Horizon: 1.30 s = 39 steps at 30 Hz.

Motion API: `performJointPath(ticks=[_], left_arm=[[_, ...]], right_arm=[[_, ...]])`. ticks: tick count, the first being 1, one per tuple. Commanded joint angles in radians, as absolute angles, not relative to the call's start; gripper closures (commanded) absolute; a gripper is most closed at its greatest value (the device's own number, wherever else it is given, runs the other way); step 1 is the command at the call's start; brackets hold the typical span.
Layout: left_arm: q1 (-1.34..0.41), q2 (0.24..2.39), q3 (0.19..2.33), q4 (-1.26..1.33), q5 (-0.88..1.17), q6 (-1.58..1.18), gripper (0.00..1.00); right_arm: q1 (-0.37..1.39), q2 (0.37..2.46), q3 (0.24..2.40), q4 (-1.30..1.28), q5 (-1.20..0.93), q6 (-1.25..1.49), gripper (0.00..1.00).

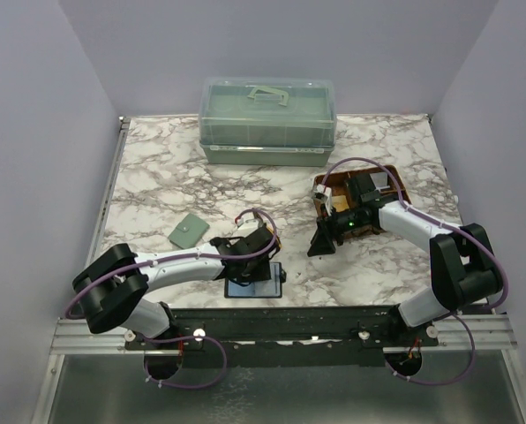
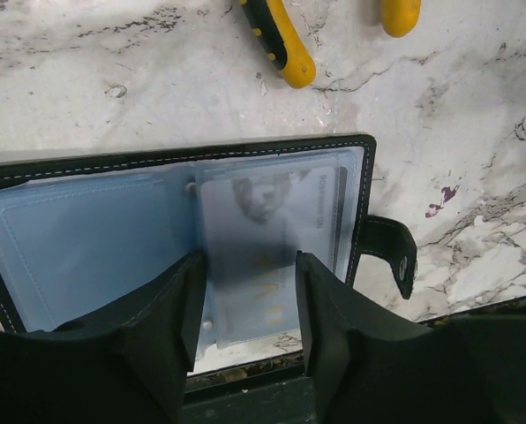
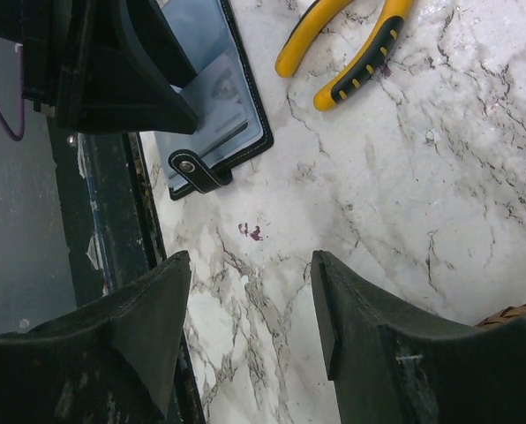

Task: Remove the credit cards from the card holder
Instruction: Remove the credit card from the card holder.

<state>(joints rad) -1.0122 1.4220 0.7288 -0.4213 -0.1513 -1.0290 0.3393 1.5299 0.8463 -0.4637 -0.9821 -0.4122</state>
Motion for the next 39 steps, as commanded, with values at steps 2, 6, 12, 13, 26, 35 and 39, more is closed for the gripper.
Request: performJointPath(ticks=[2,6,12,13,26,35,39], left_arm=[[-1.02,1.446,0.702,-0.42,-0.171,-1.049,0.52],[-1.019,1.389,0.672,-0.42,-0.196,-1.065,0.59],[-0.985,1.264,0.601,-0.356,-0.181,-1.081,0.67],[-0.977,1.245,0.585,-0.337,-0.17,-1.083,0.67],[-0.907,1.04,0.401,-0.065,-0.025,-1.015,0.57],[-0.898,1.068,0.365,-0.109,-0.069,-1.073,0.76],[-0.896,1.084,0.351,-0.115,-0.077,-1.063,0.77]], right_arm=[[0.344,1.53,0.866,-0.474,-1.002,-0.424,0.37],[0.345,1.535,0.867,-0.483,-1.02,-0.432,0.37],[0.376,1.546,0.865,-0.49,-1.093,-0.428,0.37],[0.385,1.549,0.865,-0.487,-1.108,-0.422,0.37],[0.462,1.626,0.783,-0.079,-1.246,0.076,0.38],[0.58,1.701,0.848,0.063,-0.939,0.286,0.44],[0.62,1.75,0.878,0.046,-0.87,0.273,0.44]])
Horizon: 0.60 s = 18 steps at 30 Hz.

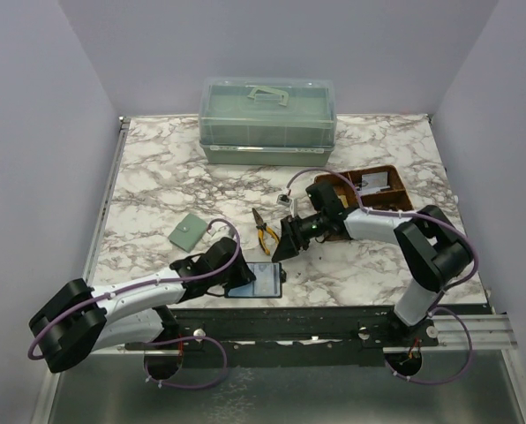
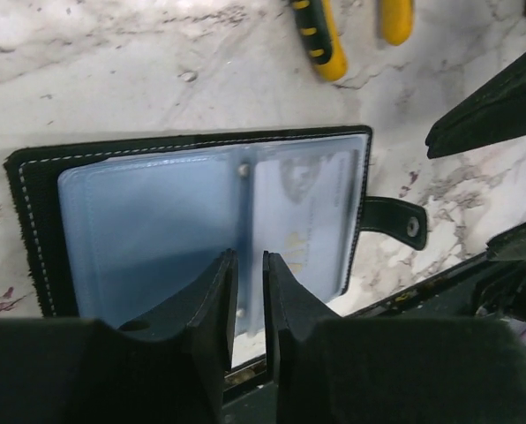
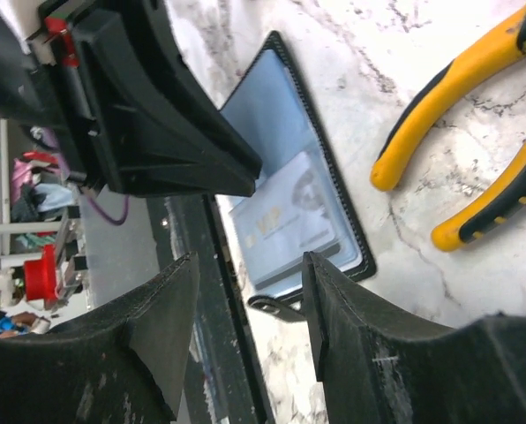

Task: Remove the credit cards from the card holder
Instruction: Remove the credit card from the card holder.

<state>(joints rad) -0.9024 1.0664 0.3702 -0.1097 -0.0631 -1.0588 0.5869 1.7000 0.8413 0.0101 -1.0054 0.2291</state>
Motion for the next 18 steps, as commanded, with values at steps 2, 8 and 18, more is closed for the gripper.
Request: performJointPath(ticks=[2,8,18], left_arm=[[-0.897,1.085,0.347,-0.122,-0.085,-1.059,0.77],[-0.893,1.095,0.329,-0.121,-0.092,-1.062,0.77],[-0.89,1.206,0.343,-0.12,-0.103,-1.058,0.84]], right_arm=[[0.641,1.78,0.9,0.033,-0.844,0.259,0.44],[0.66,1.81,0.923,0.015,-0.804,0.247,0.44],[0.684,1.853,0.94,-0.027,-0.778,0.226,0.42]])
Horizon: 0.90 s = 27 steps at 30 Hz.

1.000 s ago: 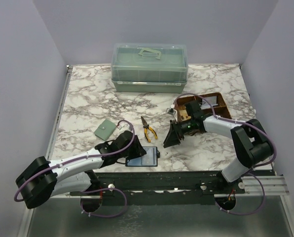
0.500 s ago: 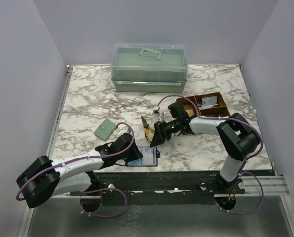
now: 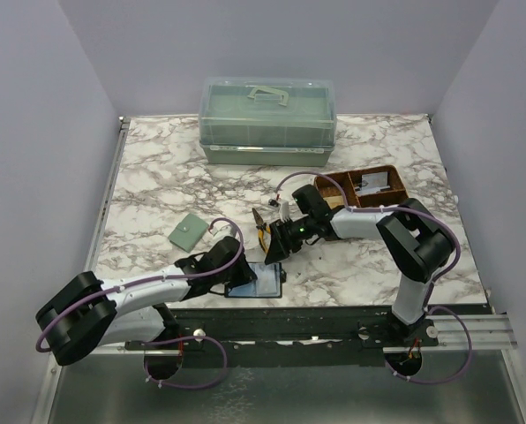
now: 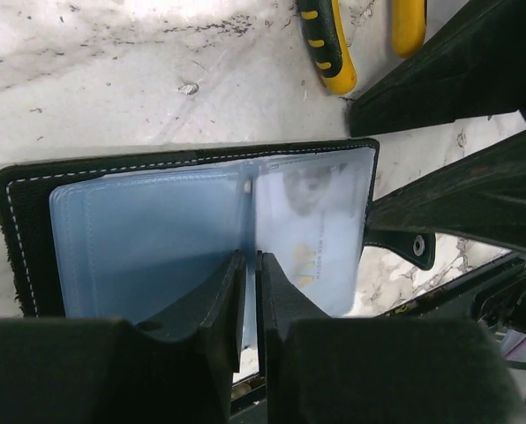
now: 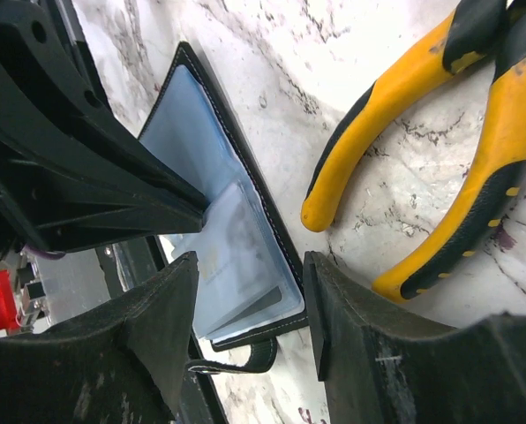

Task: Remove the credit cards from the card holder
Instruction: Remove the credit card from the card holder.

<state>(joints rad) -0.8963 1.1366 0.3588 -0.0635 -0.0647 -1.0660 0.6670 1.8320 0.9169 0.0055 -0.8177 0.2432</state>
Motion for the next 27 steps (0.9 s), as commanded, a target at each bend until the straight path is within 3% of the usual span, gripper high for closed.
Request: performJointPath(ticks=[1,15,24,27], left_arm=[[-0.89,1.216,0.345,-0.121,-0.103,-1.06,0.84],[-0.886,1.219,0.335,-0.121,-0.099,-1.065,0.85],[-0.884,1.189,0.326,-0.121,-0.103,-1.081,0.85],[-0.884,1.179,0.325,-0.121,-0.103,-1.083,0.85]], right_arm=[[0.684,1.853,0.939,-0.028,-0.776,0.225,0.42],[0.699,1.822,0.933,-0.009,-0.899,0.22,0.44],[0.718,1.824,0.941,-0.011,-0.936,0.224,0.61],[0.719,1.82,0.945,-0.015,-0.935,0.22,0.62]])
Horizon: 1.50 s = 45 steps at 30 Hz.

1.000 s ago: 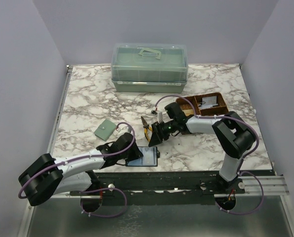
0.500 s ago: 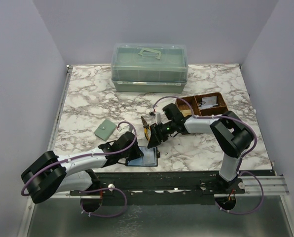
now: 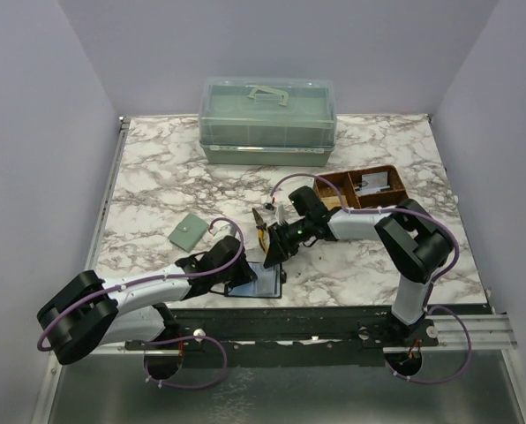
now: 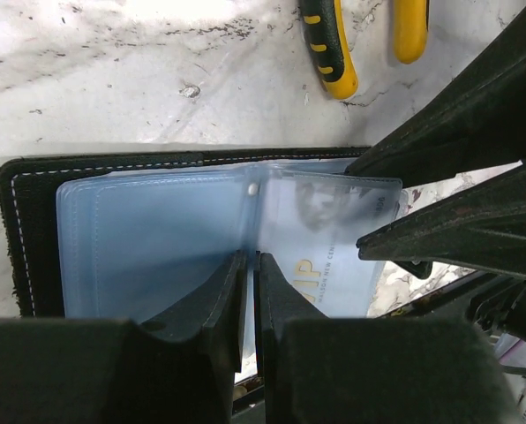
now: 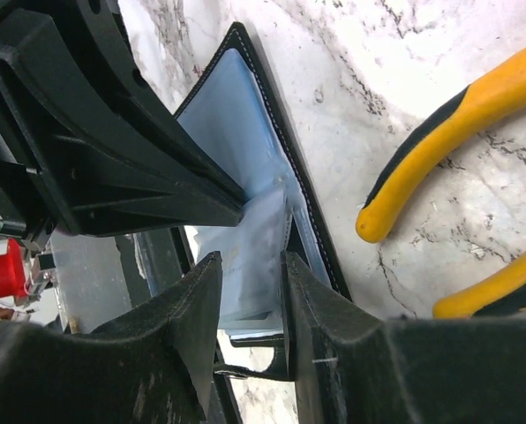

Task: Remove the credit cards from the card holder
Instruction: Remove the credit card from the card holder.

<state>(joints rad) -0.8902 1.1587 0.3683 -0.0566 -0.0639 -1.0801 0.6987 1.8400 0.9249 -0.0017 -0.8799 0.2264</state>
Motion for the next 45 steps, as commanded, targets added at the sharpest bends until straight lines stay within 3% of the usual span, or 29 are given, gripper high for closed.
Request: performJointPath(ticks=[1,7,17,45], left_arm=[[-0.884,1.177,0.325,-0.122,-0.101,-1.083,0.85],[-0.884,1.177,0.325,-0.127,-0.1,-1.084,0.85],[-0.881,1.179,0.328,-0.13,-0.097,-1.085,0.85],[-0.875,1.077,0.288,-0.13,-0.088,-1.13,0.85]], right_arm=[[0.719,1.815,0.946,-0.017,-0.932,0.218,0.62],[0.719,1.787,0.96,-0.052,-0.861,0.173,0.51],[0.719,1.786,0.976,-0.103,-0.799,0.122,0.47],[0.719,1.852,0.984,-0.098,-0.928,0.272,0.56]])
